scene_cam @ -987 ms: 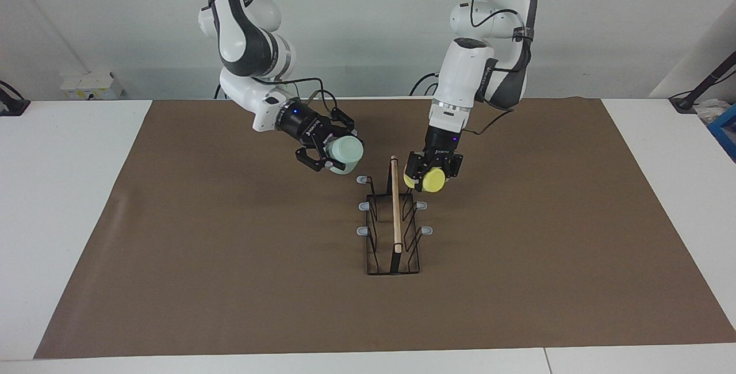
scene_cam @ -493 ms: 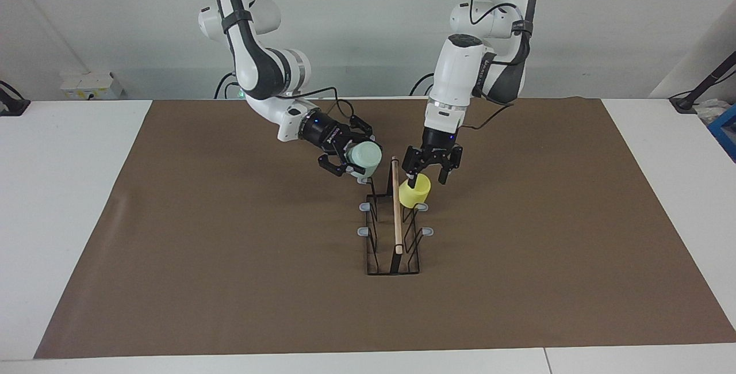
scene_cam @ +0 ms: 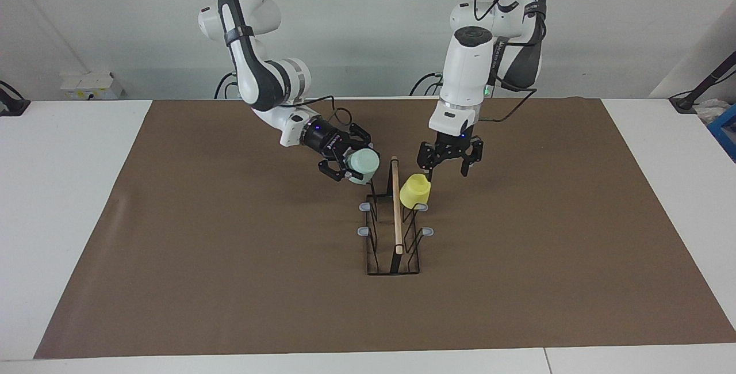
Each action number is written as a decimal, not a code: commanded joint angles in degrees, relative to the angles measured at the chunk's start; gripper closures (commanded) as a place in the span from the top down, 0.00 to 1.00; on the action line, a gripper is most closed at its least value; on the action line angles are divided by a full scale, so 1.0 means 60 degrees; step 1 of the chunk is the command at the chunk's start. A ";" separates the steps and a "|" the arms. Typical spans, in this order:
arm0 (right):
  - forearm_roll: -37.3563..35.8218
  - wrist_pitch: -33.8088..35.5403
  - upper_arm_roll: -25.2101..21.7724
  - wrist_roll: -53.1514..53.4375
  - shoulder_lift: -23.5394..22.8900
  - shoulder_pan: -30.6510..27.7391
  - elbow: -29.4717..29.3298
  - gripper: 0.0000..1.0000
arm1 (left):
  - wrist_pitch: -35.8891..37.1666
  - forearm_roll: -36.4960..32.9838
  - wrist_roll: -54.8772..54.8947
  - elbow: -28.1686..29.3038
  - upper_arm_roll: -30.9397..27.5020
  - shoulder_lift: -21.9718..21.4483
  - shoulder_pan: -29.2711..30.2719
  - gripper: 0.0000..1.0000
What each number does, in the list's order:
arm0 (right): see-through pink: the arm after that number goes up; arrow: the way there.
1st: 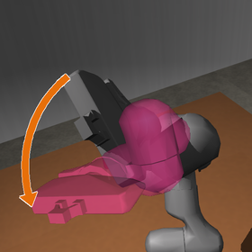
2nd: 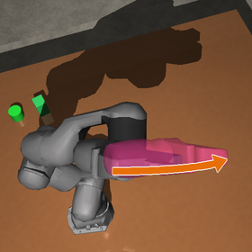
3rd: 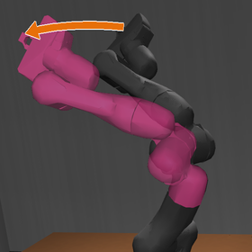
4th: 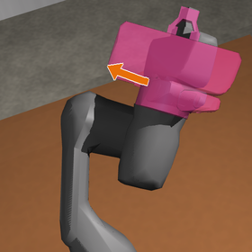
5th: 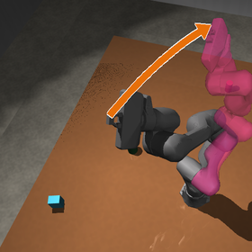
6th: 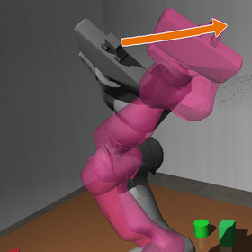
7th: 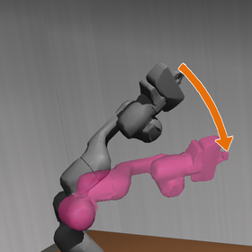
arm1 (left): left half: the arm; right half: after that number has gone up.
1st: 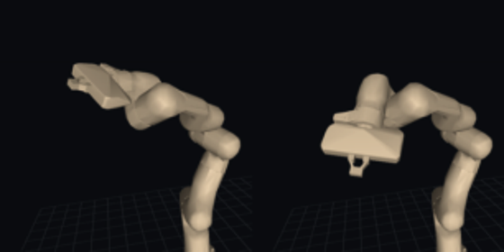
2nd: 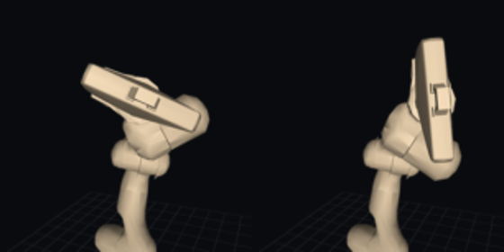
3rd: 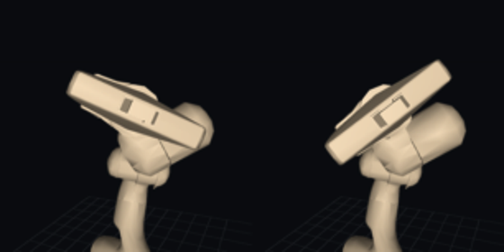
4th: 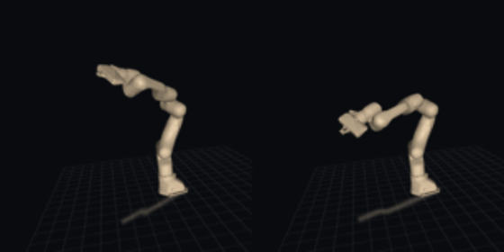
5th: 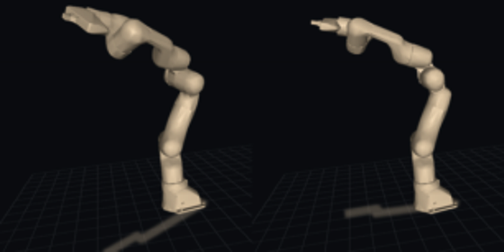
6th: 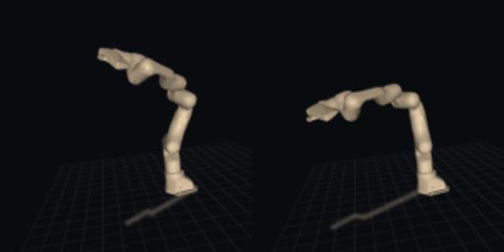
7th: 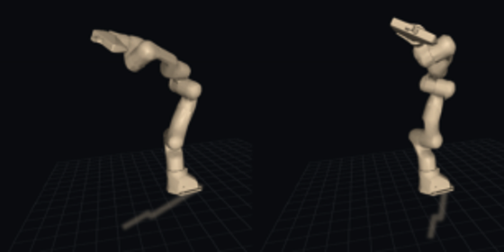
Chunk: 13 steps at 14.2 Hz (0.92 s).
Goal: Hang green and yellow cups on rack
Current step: 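Hang the yellow cup on a peg, open the left gripper and withdraw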
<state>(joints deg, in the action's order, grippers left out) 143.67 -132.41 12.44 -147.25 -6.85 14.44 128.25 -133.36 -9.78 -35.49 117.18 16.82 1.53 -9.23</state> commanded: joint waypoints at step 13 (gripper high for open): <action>0.0488 -0.0806 0.0138 -0.0525 -0.0618 0.0317 -0.0556 0.00 | 0.2582 -0.0098 0.6380 -0.0837 -0.3139 -0.1207 0.0322 1.00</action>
<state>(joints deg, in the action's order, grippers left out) 144.24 -130.56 12.58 -150.34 -9.35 15.31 127.44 -121.63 -9.80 0.09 114.27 -0.96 -4.99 -7.11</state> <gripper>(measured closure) 0.322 0.000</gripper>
